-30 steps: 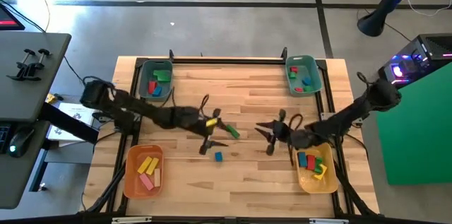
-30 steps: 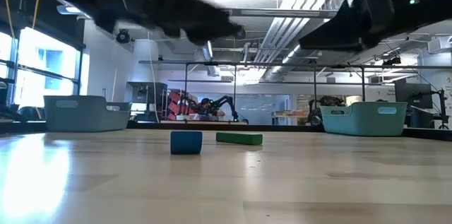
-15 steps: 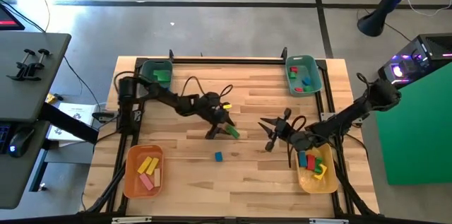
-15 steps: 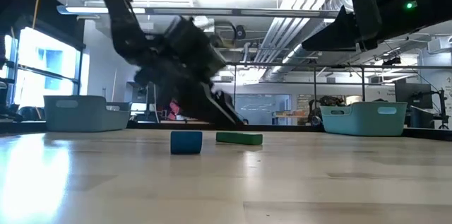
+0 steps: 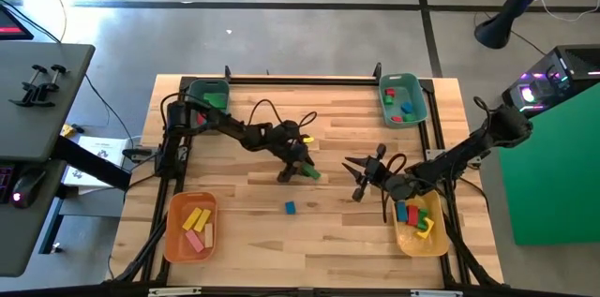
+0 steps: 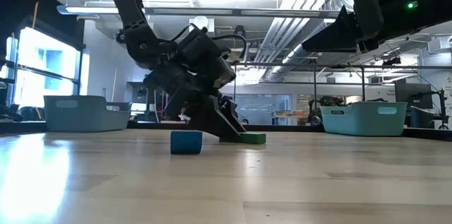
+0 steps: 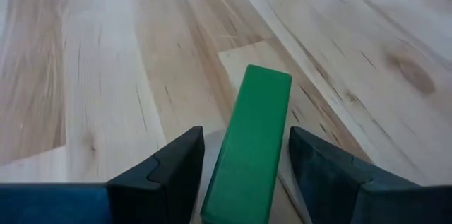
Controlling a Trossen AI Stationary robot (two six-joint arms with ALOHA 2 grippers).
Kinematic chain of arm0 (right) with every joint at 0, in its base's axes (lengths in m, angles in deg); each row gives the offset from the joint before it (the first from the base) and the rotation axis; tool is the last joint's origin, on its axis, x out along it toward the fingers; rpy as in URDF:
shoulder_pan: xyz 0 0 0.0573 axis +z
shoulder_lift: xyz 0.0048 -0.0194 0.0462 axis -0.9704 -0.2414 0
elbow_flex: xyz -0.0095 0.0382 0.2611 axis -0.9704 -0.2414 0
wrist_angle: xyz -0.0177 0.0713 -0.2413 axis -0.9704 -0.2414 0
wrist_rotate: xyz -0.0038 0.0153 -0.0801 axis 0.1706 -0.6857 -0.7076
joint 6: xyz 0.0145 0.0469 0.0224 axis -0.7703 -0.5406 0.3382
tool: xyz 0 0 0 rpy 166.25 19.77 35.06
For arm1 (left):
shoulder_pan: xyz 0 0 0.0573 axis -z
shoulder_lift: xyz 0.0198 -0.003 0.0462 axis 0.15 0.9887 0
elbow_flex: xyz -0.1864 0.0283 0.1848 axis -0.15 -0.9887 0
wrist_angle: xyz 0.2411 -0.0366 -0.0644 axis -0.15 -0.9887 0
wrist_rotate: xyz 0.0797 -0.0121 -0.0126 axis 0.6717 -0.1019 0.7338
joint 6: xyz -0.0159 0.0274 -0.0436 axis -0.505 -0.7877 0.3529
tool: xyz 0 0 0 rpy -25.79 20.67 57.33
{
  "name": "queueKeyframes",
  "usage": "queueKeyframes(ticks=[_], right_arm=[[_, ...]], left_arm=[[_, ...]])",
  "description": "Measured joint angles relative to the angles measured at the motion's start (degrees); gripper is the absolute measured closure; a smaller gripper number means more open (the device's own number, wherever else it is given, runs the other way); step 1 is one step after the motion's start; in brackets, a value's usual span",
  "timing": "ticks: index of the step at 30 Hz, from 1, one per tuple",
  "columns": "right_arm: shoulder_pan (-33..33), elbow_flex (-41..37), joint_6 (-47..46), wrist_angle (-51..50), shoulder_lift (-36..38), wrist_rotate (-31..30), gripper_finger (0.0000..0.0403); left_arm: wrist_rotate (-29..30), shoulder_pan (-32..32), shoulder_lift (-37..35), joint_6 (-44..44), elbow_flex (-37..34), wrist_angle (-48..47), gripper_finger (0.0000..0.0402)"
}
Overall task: Sort blocks by size
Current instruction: Put the green rectangular block into the orange bin
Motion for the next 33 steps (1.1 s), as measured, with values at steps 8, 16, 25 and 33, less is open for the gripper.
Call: queueKeyframes(ticks=[8, 16, 25, 33], right_arm=[[0.0, 0.0, 0.0, 0.0, 0.0, 0.0, 0.0325], [0.0, 0.0, 0.0, 0.0, 0.0, 0.0, 0.0325], [0.0, 0.0, -1.4, 0.0, -0.1, 0.5, 0.0325], [0.0, 0.0, -1.1, 0.0, -0.1, 0.7, 0.0325]], left_arm=[[1.0, -0.1, 0.1, 14.9, 0.1, -1.8, 0.0290], [6.7, 6.6, -7.9, 22.7, -0.5, -5.7, 0.0341], [34.3, 24.4, -27.6, 31.5, 8.9, -47.3, 0.0341], [40.6, 46.7, -36.3, 83.1, 10.7, -78.2, 0.0341]])
